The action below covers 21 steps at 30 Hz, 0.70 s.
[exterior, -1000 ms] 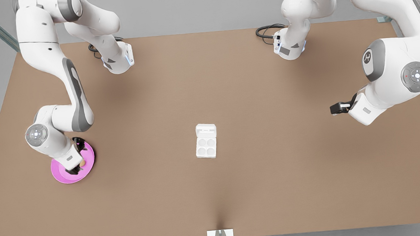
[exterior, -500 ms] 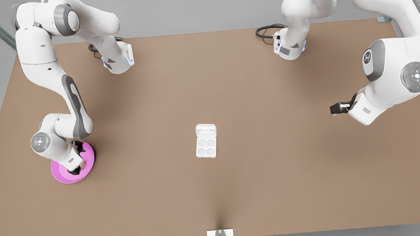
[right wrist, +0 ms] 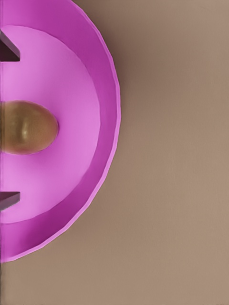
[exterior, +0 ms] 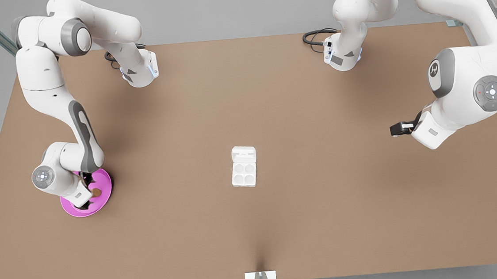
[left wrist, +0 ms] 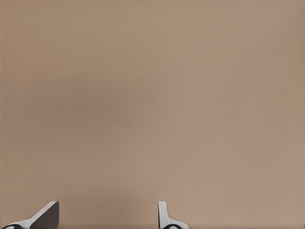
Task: Pack egg into the box and close the box lid
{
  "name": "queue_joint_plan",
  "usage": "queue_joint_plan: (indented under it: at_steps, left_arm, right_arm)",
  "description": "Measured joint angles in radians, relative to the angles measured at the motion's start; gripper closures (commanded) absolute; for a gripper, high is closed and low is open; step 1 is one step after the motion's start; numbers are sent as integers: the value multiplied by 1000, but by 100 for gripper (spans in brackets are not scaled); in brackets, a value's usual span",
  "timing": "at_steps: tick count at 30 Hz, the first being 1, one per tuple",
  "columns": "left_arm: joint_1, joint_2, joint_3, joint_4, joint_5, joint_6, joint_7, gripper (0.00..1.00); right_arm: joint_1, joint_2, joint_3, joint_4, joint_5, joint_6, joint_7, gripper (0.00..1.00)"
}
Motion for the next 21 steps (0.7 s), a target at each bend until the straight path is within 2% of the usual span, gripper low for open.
queue_joint_plan:
  at_steps: [11, 12, 15, 21]
  left_arm:
    - [0, -5, 0, 0, 0, -9, 0, 0]
    - [-1, -3, 0, 0, 0, -8, 0, 0]
    - [-2, -2, 0, 0, 0, -8, 0, 0]
    - [-1, 0, 0, 0, 0, -8, 0, 0]
  right_arm:
    - [-26, 38, 0, 2, 0, 11, -12, 0]
    - [-27, 38, 0, 3, 4, 11, -30, 21]
    - [-27, 38, 0, 3, 11, 11, -29, 39]
    - [-14, 38, 2, 3, 14, 11, -15, 40]
